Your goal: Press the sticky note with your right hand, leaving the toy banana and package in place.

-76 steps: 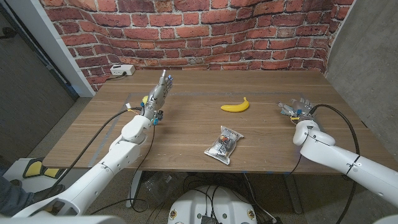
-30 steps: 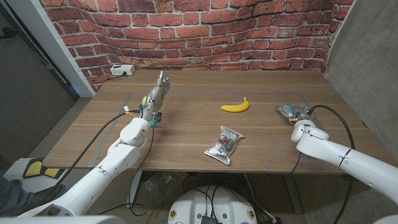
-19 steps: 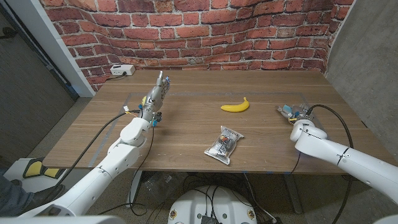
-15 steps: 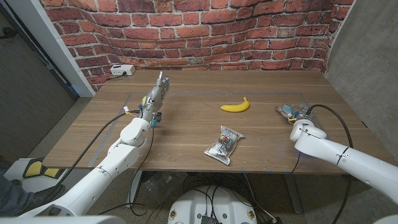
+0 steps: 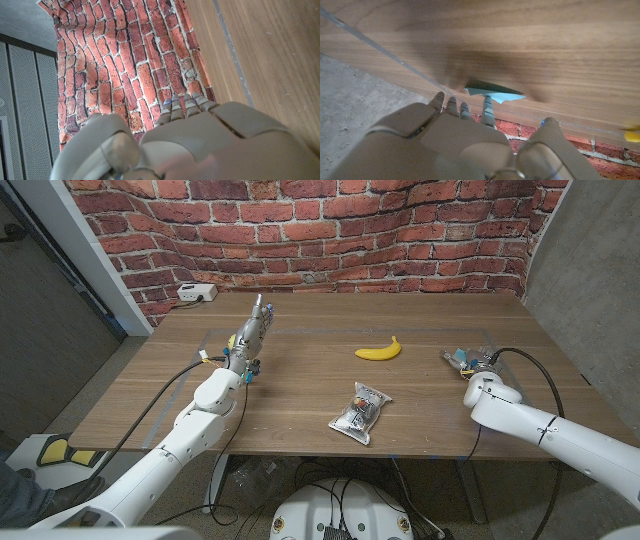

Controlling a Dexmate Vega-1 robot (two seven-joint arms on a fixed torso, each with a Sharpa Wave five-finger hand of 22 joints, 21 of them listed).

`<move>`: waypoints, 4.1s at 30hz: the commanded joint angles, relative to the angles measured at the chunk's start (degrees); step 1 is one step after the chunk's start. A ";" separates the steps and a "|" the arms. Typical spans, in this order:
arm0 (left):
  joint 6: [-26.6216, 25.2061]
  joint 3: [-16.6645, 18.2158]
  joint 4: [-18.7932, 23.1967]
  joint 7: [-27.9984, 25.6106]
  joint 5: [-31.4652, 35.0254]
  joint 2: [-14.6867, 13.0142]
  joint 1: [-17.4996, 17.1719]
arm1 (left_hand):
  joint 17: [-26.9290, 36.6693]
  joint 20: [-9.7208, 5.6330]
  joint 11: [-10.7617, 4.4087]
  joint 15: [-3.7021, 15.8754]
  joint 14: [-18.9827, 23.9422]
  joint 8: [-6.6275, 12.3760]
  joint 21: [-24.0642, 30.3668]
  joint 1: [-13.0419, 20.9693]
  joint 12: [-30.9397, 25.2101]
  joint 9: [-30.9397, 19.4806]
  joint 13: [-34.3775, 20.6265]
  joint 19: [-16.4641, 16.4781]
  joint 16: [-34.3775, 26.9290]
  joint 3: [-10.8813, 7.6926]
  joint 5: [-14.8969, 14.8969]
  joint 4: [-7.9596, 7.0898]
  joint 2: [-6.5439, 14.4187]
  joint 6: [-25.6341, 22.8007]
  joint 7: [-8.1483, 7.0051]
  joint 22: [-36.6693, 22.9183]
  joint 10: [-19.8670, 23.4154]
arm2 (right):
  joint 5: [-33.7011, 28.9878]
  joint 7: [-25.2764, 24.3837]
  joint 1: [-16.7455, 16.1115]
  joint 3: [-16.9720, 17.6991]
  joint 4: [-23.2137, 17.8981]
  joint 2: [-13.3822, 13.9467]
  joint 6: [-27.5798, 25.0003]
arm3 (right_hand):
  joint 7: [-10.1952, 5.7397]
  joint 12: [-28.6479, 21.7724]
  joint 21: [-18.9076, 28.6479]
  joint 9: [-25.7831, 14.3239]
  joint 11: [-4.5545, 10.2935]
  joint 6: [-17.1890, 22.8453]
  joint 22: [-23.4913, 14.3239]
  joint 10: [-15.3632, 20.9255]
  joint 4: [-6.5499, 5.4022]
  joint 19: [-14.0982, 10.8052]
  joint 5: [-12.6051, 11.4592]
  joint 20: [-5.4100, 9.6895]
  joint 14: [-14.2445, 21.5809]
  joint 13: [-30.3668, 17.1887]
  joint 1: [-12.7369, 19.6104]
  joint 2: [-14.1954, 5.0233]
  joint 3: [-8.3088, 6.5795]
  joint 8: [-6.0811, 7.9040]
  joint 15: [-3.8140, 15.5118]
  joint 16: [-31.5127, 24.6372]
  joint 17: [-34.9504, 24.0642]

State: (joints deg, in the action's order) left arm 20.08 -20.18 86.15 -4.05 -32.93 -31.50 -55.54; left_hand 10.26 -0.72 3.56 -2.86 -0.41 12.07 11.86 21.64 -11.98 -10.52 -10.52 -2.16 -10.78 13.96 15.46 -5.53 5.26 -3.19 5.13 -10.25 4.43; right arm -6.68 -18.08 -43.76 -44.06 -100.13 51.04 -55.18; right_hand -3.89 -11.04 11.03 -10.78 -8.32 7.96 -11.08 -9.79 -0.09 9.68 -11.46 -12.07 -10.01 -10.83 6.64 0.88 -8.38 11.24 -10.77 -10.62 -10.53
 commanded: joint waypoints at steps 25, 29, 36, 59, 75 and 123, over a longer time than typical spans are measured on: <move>-0.98 0.19 0.02 -0.09 -0.29 -0.44 0.00 | 0.27 0.36 -0.19 -0.07 0.42 -0.17 0.03 0.32 -0.11 -0.13 -0.30 -0.09 -0.12 0.55 -0.27 -0.14 0.45 -0.71 0.04 -0.25 0.22 | -3.12 2.07 3.27 -3.61 2.64 -2.26 1.48 | -0.34 -0.79 0.61 -0.32 0.46 0.89 -0.16 -0.92 0.18 5.00 -0.27 0.03 -4.21 -0.18 -0.20 -0.50 -0.12 0.44 0.33 -0.40 -0.32; -1.03 0.06 -0.45 0.17 -0.46 -0.25 0.30 | 0.27 0.41 -0.17 -0.08 0.43 -0.21 0.02 0.34 -0.11 -0.13 -0.30 -0.11 -0.11 0.57 -0.29 -0.14 0.47 -0.68 0.03 -0.25 0.25 | -3.41 2.05 3.46 -3.74 2.89 -2.60 1.20 | -0.36 -0.84 0.66 -0.32 0.35 0.94 -0.16 -0.87 0.21 4.95 -0.27 0.04 -4.16 -0.18 -0.17 -0.58 -0.15 0.45 0.35 -0.41 -0.31; -1.32 -0.03 -0.75 0.18 -0.51 -0.21 0.59 | 0.27 0.41 -0.15 -0.05 0.42 -0.23 0.02 0.36 -0.09 -0.13 -0.30 -0.11 -0.10 0.61 -0.34 -0.15 0.50 -0.74 -0.05 -0.25 0.26 | -3.50 1.39 3.18 -3.22 2.76 -2.83 0.96 | -0.41 -0.91 0.74 -0.32 0.39 1.08 -0.17 -0.80 0.27 4.87 -0.26 0.10 -4.09 -0.19 -0.11 -0.70 -0.20 0.49 0.37 -0.42 -0.31; -1.38 -0.29 -2.40 0.97 -0.54 -0.04 2.06 | 0.28 0.60 -0.23 0.00 0.49 -0.32 0.01 0.43 -0.02 -0.14 -0.31 -0.14 -0.09 0.77 -0.53 -0.20 0.62 -0.94 -0.18 -0.26 0.35 | -2.45 -3.45 -0.62 1.08 -1.04 -1.72 0.77 | 1.12 -1.04 1.20 -0.32 0.46 -4.70 -0.17 -0.96 0.79 4.08 -0.14 0.02 -3.61 -0.23 0.40 -1.36 -0.48 -1.07 0.51 -0.41 -0.27; -1.12 -0.08 -2.17 0.86 -0.23 -0.40 2.28 | 0.29 0.59 -0.23 -0.05 0.48 -0.41 0.03 0.48 0.05 -0.14 -0.31 -0.10 -0.06 0.88 -0.64 -0.22 0.66 -0.91 -0.14 -0.27 0.32 | -1.32 -4.47 -2.41 2.40 -2.77 -0.76 -1.02 | 1.02 -1.08 1.19 -0.31 0.46 -4.59 -0.17 -0.98 0.90 4.15 -0.09 0.03 -3.81 -0.24 0.42 -1.34 -0.46 -0.75 0.50 -0.31 -0.28; -1.81 -0.87 -2.20 0.61 0.20 0.11 3.35 | 0.29 0.78 -0.17 -0.01 0.51 -0.54 0.00 0.67 0.13 -0.15 -0.32 -0.18 -0.03 1.15 -0.90 -0.26 0.82 -1.04 -0.26 -0.29 0.43 | 0.57 -3.30 -1.32 1.05 -0.79 -0.49 -3.47 | -0.79 -1.22 1.29 -0.25 0.74 -0.75 -0.17 -1.06 1.48 4.04 0.03 0.06 -3.91 -0.23 0.63 -1.79 -0.53 0.76 0.65 -0.26 -0.30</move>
State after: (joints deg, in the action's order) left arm 18.11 -21.00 83.90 -3.25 -32.63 -31.67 -52.17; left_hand 10.26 -0.20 3.37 -2.76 -0.32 11.63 11.86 22.24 -11.98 -10.52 -10.52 -2.06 -10.78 14.77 14.58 -5.69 5.86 -4.00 4.93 -10.25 4.61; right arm -6.59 -21.84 -45.79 -42.62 -101.87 50.80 -58.39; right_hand -5.20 -12.11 12.15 -10.94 -7.85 7.06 -11.06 -9.65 1.20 9.87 -11.46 -11.87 -10.00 -10.82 7.25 -0.64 -8.71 12.10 -10.35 -10.83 -10.52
